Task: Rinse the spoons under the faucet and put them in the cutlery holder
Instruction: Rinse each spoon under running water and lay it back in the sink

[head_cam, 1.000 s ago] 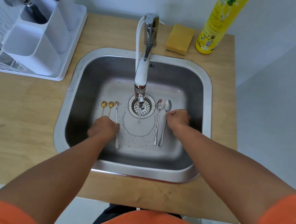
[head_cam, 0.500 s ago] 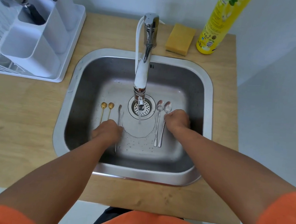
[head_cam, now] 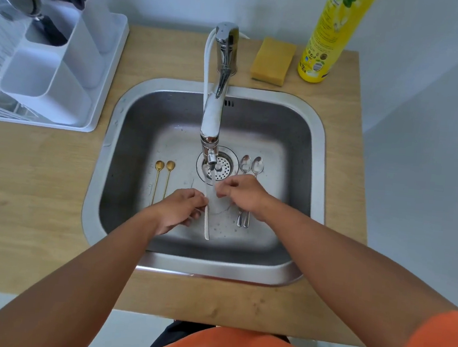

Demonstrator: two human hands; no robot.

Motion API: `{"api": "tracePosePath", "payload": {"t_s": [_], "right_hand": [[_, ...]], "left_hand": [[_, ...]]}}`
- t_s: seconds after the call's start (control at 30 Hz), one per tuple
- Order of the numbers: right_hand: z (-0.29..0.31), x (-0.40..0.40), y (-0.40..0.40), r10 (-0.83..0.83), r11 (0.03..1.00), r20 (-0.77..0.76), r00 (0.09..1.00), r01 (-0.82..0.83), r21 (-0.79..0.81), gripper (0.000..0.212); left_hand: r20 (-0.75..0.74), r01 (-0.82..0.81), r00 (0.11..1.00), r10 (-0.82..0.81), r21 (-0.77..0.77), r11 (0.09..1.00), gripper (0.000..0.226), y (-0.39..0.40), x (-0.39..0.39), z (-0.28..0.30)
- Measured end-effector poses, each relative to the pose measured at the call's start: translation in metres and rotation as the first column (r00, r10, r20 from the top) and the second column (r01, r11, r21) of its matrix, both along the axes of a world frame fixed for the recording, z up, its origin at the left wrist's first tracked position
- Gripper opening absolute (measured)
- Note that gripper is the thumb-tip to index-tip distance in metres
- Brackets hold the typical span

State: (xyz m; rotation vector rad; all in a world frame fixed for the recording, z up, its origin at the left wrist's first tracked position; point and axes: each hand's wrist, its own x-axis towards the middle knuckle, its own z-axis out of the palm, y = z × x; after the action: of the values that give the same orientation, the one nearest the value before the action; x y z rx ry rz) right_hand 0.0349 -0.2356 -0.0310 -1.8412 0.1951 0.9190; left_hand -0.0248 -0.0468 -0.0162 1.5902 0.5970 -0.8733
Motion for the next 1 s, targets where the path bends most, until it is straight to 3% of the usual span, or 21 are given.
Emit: {"api": "tracePosePath", "payload": {"t_s": [0.13,0.33,0.5,0.6,0.7,0.8,0.9,1.0], "right_hand": [[0.004,-0.002,0.004,-0.105,0.985,-0.187,0.977,0.127,0.113,0.007],[0.008,-0.003,0.005,-0.116,0.983,-0.212,0.97,0.142,0.112,0.007],[0.011,0.003,0.003,0.007,0.999,-0.033,0.999,-0.006,0.045,0.013],[0.012,0.001,0.0,0.132,0.991,0.137,0.982,-0.129,-0.029,0.023],[0.015,-0.003,-0.002,0.244,0.969,0.227,0.943,-0.228,-0.096,0.018],[0.016,-0.005,-0.005,0.348,0.936,0.291,0.891,-0.317,-0.151,0.017],[0.017,-0.007,-0.007,0.391,0.92,0.31,0.867,-0.353,-0.173,0.017],[0.014,-0.01,-0.009,0.381,0.924,0.316,0.869,-0.347,-0.16,0.018]], "left_hand": [[0.01,0.023,1.0,-0.022,-0.066,0.998,0.017,-0.01,-0.001,0.005],[0.005,-0.018,1.0,0.018,-0.052,0.998,0.016,-0.016,-0.005,0.009],[0.049,0.004,0.999,-0.008,0.093,0.996,0.025,-0.017,-0.002,0.01],[0.156,-0.141,0.981,0.113,0.18,0.974,0.012,-0.016,0.008,0.014],[0.285,-0.242,0.941,0.18,0.202,0.949,0.003,-0.017,0.021,0.019],[0.356,-0.264,0.915,0.189,0.175,0.949,0.017,-0.025,0.03,0.021],[0.422,-0.294,0.886,0.193,0.189,0.937,0.004,-0.033,0.032,0.02],[0.445,-0.3,0.881,0.163,0.256,0.919,0.018,-0.036,0.031,0.019]]}}
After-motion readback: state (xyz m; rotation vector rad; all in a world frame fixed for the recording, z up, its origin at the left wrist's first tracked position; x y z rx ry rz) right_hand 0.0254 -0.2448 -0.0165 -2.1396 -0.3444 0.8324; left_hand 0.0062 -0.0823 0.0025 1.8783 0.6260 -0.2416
